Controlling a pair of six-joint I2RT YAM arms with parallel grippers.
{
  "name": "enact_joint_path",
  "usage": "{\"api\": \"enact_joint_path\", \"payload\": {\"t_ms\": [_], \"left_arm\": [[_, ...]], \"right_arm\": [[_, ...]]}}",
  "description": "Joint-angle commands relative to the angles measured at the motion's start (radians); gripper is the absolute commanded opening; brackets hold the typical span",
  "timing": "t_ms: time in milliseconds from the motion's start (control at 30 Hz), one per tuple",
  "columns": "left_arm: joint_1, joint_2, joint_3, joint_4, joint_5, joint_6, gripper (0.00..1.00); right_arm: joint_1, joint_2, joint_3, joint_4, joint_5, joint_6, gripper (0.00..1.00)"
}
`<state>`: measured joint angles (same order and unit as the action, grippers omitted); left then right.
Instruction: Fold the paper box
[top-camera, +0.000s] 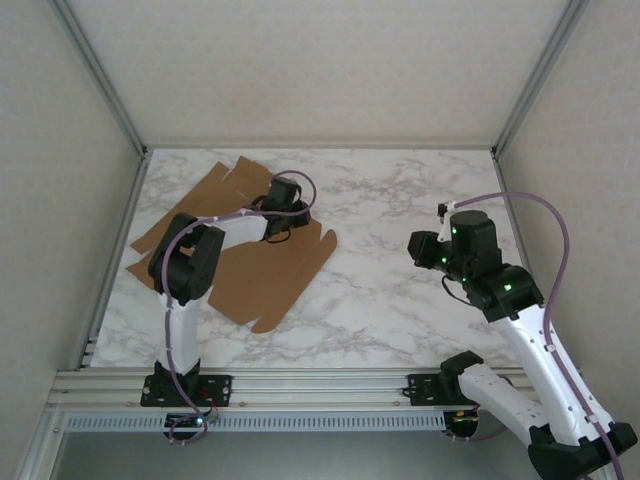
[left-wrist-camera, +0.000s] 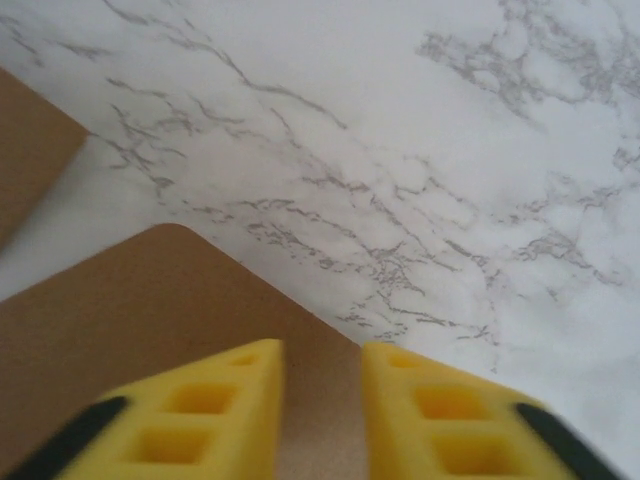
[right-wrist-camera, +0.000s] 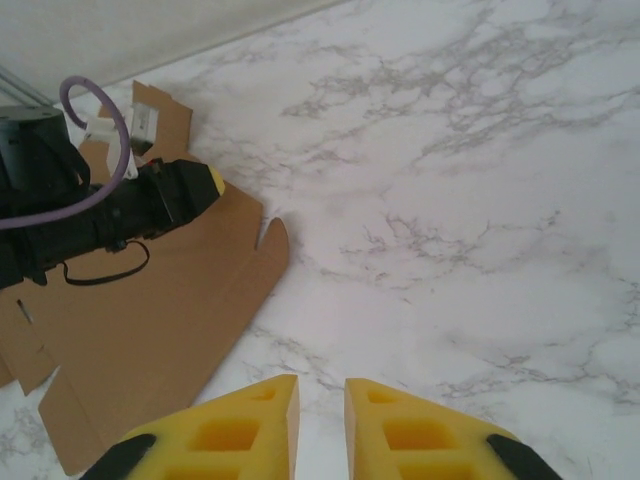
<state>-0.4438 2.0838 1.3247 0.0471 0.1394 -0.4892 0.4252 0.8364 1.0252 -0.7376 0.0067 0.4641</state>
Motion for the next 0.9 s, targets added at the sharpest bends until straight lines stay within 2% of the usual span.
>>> {"api": "enact_joint_path", "payload": {"t_ms": [0, 100, 267, 367, 533, 600, 633, 767, 867], "left_arm": [[-0.012, 0.046, 0.045, -0.034, 0.037, 0.013, 0.11], [-0.033, 0.078, 0.073, -0.062, 0.036, 0.033, 0.0], [-0.098, 0.141, 0.153, -0.125, 0.056, 0.09, 0.0], [-0.157, 0.176, 0.213, -0.176, 0.077, 0.152, 0.0], [-0.263, 0.152, 0.222, -0.247, 0.107, 0.272, 0.0], [-0.285, 0.102, 0.178, -0.242, 0.093, 0.296, 0.0], [-0.282, 0.055, 0.137, -0.217, 0.083, 0.287, 0.0], [-0.229, -0.127, -0.006, -0.099, 0.154, 0.227, 0.0], [-0.19, -0.266, -0.106, -0.01, 0.233, 0.189, 0.0]], "right_arm": [[-0.002, -0.009, 0.019, -0.033, 0.012, -0.009, 0.18], [-0.003, -0.022, 0.019, -0.037, 0.013, -0.011, 0.18], [-0.003, -0.027, 0.02, -0.052, 0.026, -0.013, 0.19], [-0.003, -0.034, 0.014, -0.058, 0.033, -0.019, 0.23], [-0.003, -0.072, 0.021, -0.06, 0.167, 0.005, 0.49], [-0.003, -0.072, 0.024, -0.059, 0.211, 0.0, 0.52], [-0.003, -0.055, 0.03, -0.072, 0.239, -0.009, 0.5], [-0.003, 0.028, 0.038, -0.054, 0.22, -0.038, 0.21], [-0.004, 0.085, 0.006, 0.039, 0.12, -0.036, 0.14]]}}
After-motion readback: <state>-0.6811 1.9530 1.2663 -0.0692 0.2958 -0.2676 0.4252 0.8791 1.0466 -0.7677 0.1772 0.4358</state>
